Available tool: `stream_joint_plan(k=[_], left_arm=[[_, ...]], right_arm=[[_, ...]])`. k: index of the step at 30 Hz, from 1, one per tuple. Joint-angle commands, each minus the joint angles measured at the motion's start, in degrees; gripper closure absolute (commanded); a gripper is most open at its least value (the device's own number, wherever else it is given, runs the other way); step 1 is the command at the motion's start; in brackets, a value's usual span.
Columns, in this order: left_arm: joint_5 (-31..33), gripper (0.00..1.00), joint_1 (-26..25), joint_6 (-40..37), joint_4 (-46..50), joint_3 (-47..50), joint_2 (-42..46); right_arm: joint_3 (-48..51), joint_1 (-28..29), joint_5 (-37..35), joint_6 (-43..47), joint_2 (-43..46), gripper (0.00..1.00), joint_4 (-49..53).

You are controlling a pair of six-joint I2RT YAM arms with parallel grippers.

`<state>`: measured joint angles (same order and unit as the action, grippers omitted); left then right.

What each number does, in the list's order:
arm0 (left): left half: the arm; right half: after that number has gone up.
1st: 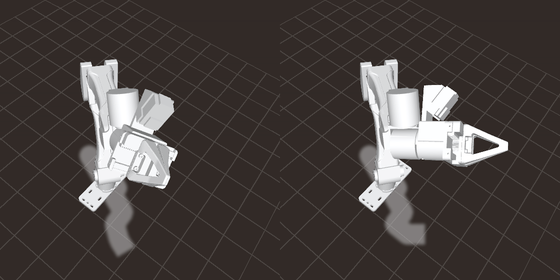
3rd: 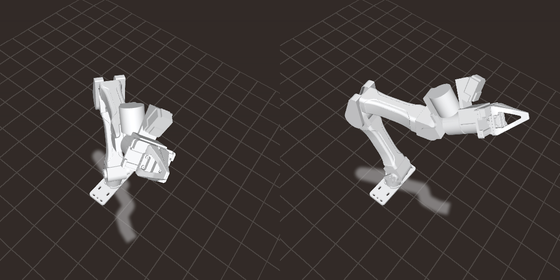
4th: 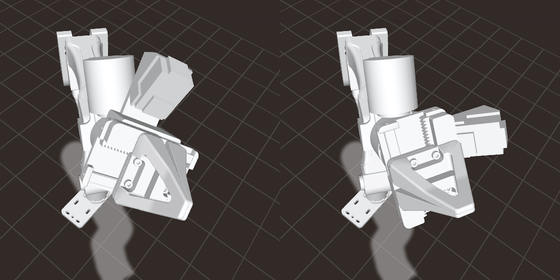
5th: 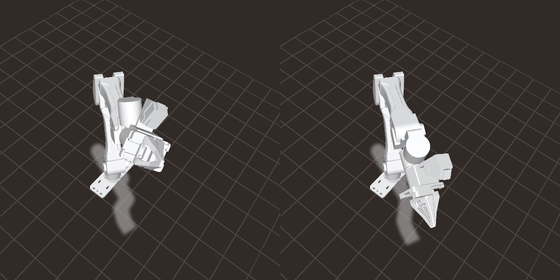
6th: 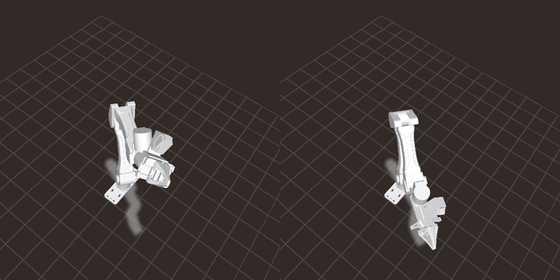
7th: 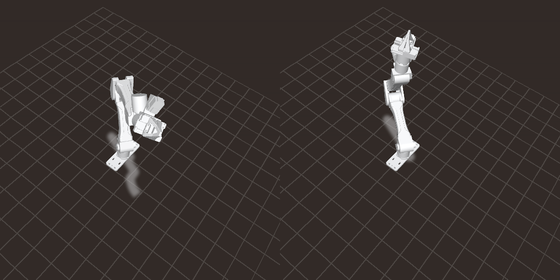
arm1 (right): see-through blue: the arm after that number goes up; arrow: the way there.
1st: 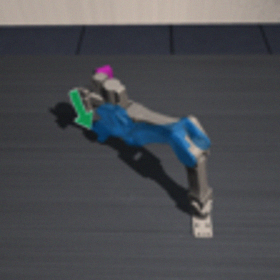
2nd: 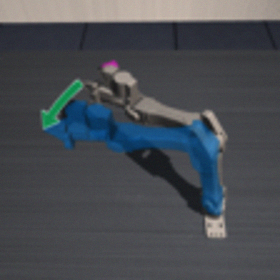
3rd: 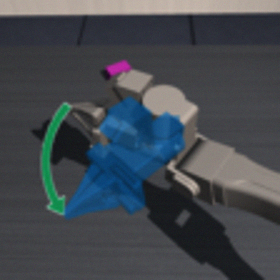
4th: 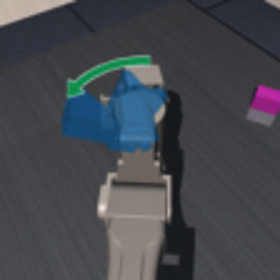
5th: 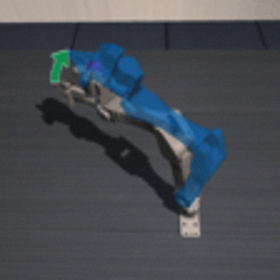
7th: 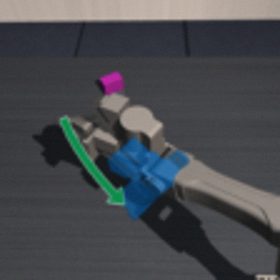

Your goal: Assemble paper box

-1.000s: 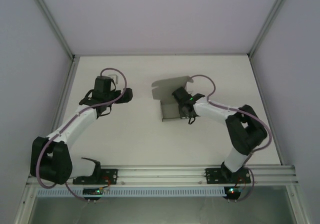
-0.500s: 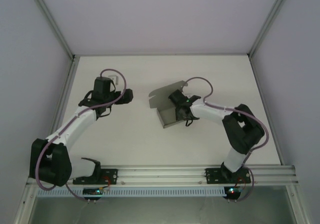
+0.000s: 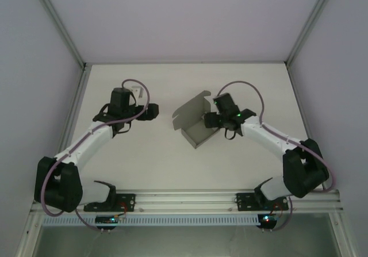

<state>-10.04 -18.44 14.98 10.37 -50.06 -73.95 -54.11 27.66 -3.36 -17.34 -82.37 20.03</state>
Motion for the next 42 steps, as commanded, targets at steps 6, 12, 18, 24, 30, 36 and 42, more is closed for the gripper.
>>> stream_joint_plan(k=[6,12,18,24,30,36,42], left_arm=[[-3.28,0.00,-0.38,-1.68,-1.49,-1.18,-1.35],[-3.65,0.00,-0.44,-2.07,-0.82,-1.79,-1.87],[-3.58,0.01,-0.46,-2.02,-0.91,-2.10,-2.35],[-3.51,0.00,-0.46,-2.11,-0.41,-3.19,-3.48],[-3.15,0.00,-0.55,-2.39,-0.24,-3.33,-3.36],[-2.38,0.01,-0.55,-2.82,0.35,-3.50,-2.60],[-1.35,0.00,-0.55,-2.72,0.87,-3.31,-1.67]], right_arm=[[1.10,-9.64,27.92,14.80,-7.79,0.33,-10.10],[-2.68,-9.99,27.09,14.60,-15.23,0.51,-9.33],[-3.32,-9.83,23.97,13.13,-18.83,0.54,-8.70],[-4.04,-8.01,16.07,10.95,-20.32,0.75,-8.71],[-6.00,-3.32,5.08,10.66,-22.94,0.72,-3.84],[-7.80,-1.05,-2.06,7.59,-25.54,0.85,-0.76],[-13.19,1.95,-12.26,4.59,-30.10,0.90,7.89]])
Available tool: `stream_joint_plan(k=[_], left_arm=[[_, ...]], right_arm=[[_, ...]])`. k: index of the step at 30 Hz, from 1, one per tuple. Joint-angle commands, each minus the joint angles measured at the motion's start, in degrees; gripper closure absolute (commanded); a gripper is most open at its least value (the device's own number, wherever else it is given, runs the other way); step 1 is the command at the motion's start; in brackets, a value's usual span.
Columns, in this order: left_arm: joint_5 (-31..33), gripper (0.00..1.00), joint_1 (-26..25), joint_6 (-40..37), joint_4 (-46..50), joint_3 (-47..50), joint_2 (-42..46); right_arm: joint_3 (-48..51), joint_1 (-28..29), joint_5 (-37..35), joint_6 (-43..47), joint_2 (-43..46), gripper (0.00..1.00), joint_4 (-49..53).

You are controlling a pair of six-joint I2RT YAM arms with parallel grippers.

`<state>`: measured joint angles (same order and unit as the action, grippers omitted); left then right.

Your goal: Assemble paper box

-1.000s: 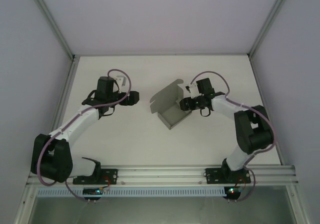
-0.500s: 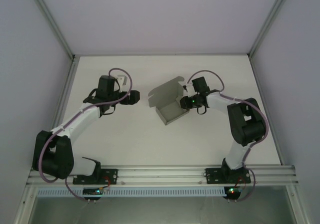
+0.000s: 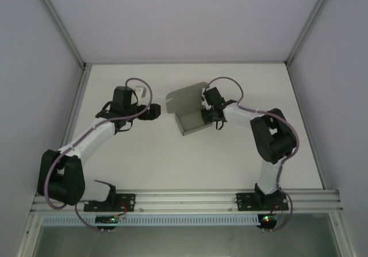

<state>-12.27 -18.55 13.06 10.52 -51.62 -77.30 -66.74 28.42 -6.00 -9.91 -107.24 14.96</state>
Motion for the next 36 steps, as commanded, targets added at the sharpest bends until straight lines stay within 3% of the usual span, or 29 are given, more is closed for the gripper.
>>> stream_joint_plan(k=[1,5,12,16,24,29,36], left_arm=[[1.14,0.00,-0.48,-0.79,0.64,-1.77,1.86],[1.71,0.00,-0.44,-1.09,1.07,-1.65,2.65],[1.99,0.01,-0.44,-1.32,1.54,-1.59,3.61],[2.05,0.00,-0.44,-1.09,1.23,-1.13,3.95],[2.12,0.01,-0.44,-0.67,1.81,-1.61,3.83],[2.82,0.00,-0.44,-0.27,2.13,-1.26,4.42],[3.57,0.00,-0.55,-0.14,2.54,-1.14,4.88]], right_arm=[[-1.07,2.10,-12.04,-4.16,-6.37,0.91,15.31],[-4.86,5.51,-18.12,-6.39,-9.98,0.85,19.40],[-5.07,4.95,-15.35,-5.94,-9.92,0.83,19.84],[-5.24,4.69,-14.08,-4.39,-10.10,1.00,18.49],[-6.43,4.59,-13.71,-5.37,-10.50,1.00,18.24],[-13.20,4.59,-23.61,-11.47,-13.63,1.00,29.20],[-14.51,5.76,-24.64,-12.76,-15.45,1.00,30.43]])
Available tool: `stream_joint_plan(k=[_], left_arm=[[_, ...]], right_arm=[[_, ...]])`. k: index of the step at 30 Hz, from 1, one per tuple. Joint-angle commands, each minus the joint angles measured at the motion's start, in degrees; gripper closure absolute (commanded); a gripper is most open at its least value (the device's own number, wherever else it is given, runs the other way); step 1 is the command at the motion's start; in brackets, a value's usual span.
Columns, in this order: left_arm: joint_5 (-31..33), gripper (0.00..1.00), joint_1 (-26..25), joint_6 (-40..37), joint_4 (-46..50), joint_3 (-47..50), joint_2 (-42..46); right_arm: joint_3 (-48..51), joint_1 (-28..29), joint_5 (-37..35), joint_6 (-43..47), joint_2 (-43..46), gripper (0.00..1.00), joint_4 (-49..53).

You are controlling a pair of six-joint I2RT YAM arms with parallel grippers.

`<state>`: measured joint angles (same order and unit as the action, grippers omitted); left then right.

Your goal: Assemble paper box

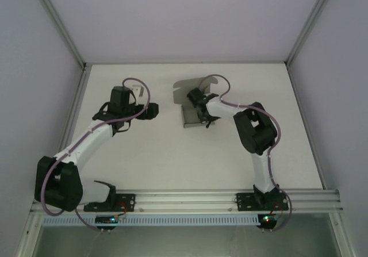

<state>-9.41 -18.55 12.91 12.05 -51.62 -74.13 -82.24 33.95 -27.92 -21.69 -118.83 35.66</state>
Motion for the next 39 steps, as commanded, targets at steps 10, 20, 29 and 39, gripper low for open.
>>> stream_joint_plan(k=[10,20,29,39], left_arm=[[-1.27,0.00,-0.78,-0.46,0.09,-1.02,1.68],[-4.13,0.00,-2.45,-2.46,-0.70,-2.66,-0.54],[-4.32,0.00,-3.53,-4.02,0.24,-4.11,-2.82],[-6.45,0.00,-3.76,-4.05,-1.56,-2.06,-3.34]], right_arm=[[9.13,1.60,6.49,-0.20,10.30,0.79,-3.00],[12.02,3.57,7.11,-7.37,16.19,0.42,-6.26],[18.00,1.37,8.91,-4.70,22.19,0.30,-12.42],[28.50,-13.43,38.42,1.30,30.48,0.32,-25.59]])
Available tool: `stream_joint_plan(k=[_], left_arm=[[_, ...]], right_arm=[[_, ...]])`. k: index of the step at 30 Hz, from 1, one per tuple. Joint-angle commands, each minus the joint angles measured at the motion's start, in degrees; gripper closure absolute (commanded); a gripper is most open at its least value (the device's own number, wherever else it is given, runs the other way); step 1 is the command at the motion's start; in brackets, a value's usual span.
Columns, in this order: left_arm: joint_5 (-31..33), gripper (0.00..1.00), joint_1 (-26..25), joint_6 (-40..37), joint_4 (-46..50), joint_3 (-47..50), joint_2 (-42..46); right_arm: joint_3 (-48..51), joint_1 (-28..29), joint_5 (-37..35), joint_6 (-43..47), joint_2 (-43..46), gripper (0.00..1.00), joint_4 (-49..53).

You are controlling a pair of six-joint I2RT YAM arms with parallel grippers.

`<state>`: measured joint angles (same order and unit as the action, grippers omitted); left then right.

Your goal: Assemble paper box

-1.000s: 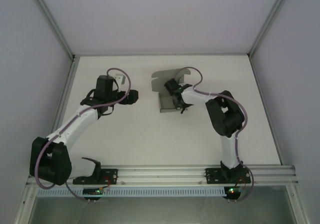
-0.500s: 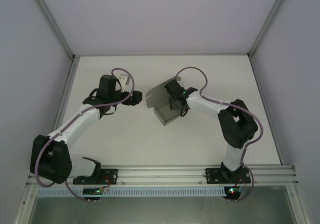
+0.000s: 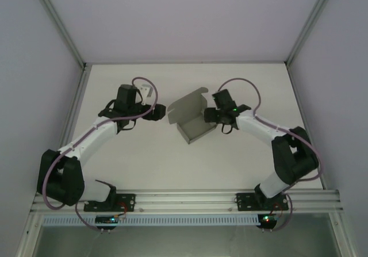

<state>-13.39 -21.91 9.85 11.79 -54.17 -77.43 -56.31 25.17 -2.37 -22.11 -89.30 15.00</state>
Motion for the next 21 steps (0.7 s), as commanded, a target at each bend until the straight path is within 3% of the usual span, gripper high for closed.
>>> stream_joint_plan(k=[1,6,11,17,21], left_arm=[[-3.15,0.00,-0.41,-1.09,-1.85,1.08,0.13],[-9.45,0.00,-0.58,-2.45,-6.41,3.29,1.16],[-14.44,0.00,-0.54,-4.52,-6.47,-0.76,-2.15],[-14.95,0.00,-2.49,-10.21,-0.17,-10.70,-10.39],[-14.06,0.00,-5.06,-14.11,3.71,-15.96,-15.81]], right_arm=[[3.25,-6.93,16.30,1.45,0.59,0.33,-6.15],[2.96,-14.65,35.24,0.67,-5.81,0.46,-11.66],[-1.30,-13.51,35.27,6.23,-9.80,0.48,-7.63],[-2.37,-12.90,34.00,8.77,-11.80,0.48,-5.27],[-2.98,-12.36,34.00,9.54,-14.03,0.54,-4.38]])
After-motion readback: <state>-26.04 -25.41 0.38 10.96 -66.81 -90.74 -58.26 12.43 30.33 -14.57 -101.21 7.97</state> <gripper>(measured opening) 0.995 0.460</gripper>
